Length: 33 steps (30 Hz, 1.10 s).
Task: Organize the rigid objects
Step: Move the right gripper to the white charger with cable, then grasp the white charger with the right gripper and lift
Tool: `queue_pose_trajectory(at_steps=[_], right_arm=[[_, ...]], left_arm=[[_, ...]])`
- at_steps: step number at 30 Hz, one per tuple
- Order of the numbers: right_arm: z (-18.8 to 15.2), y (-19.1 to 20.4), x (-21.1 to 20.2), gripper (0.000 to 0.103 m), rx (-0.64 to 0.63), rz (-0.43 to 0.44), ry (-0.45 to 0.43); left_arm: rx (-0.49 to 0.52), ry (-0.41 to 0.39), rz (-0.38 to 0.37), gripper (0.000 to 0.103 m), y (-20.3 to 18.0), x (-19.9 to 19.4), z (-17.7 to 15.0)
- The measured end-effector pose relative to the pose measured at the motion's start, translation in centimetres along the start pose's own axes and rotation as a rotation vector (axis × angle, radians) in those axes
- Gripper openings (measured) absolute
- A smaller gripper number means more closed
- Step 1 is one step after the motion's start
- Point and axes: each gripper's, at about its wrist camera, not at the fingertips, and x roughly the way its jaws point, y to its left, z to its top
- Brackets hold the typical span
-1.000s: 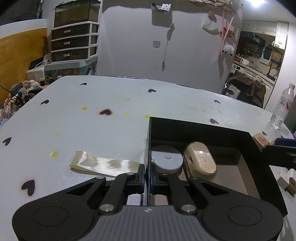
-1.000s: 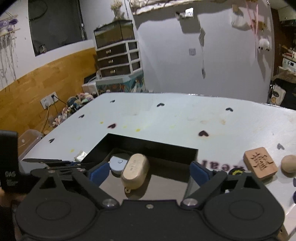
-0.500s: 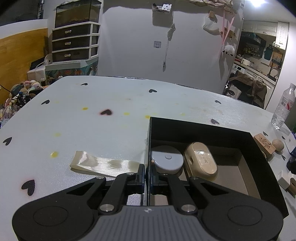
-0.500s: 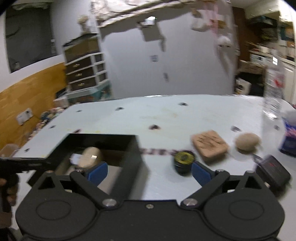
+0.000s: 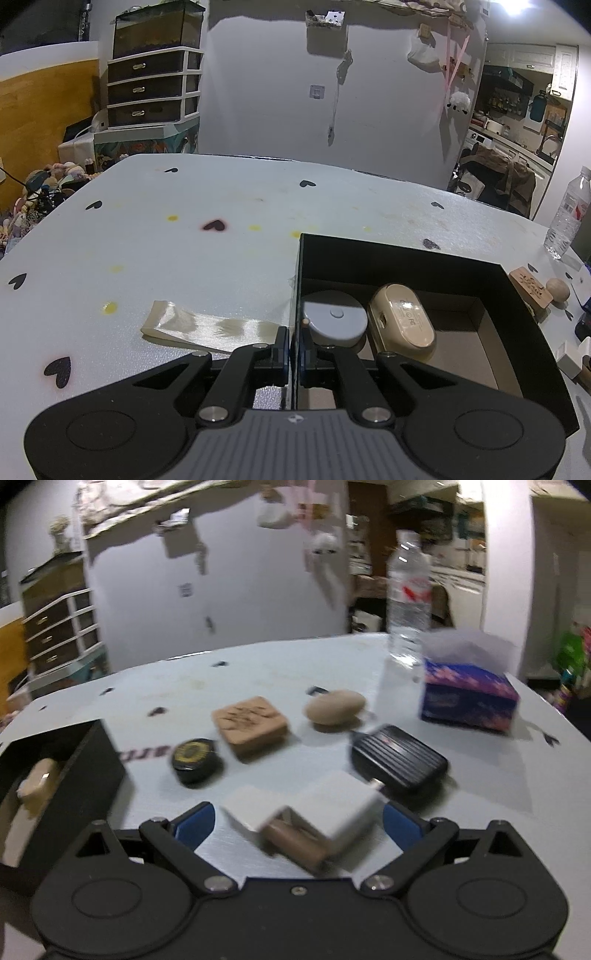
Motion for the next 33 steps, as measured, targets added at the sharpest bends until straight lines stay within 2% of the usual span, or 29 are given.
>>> queue_pose_trajectory(at_steps=[4,6,9,12,14,20,22,33], right_arm=[[-0.2,-1.1,0.7,0.097,0.048,-0.034,0.021],[-0.2,-1.6,1.0,0.095,0.092,-0.023,0.021],[0.2,-2.4,1.4,0.087,0.179,0.017,0.027],[0.8,-2.9,2.3,0.076,0.253,0.006,0.047],[1.1,-3.1,3.0,0.074,0.288,0.003,0.065],[1.5,-1.5,3.8,0.071,0.215,-0.043,0.066],[1.4,-1.5,3.8,0.066,0.191,-0.054,0.061],[0.8,-3.3,2.6,0.058,0.19,-0.021,0.067]], left_arm=[[0.002,-0.003,0.007,0.005,-0.1,0.0,-0.1],[0.0,-0.005,0.009,0.005,-0.1,0.0,-0.2],[-0.002,-0.007,0.01,0.005,-0.1,0.0,-0.2],[-0.001,-0.006,0.009,0.005,-0.1,0.0,-0.3],[-0.001,-0.006,0.009,0.005,-0.1,0.0,-0.3],[-0.002,-0.006,0.007,0.005,-0.1,-0.1,-0.3],[-0.004,-0.007,0.006,0.005,-0.1,-0.1,-0.3],[-0.005,-0.009,0.003,0.005,-0.1,-0.1,-0.3]])
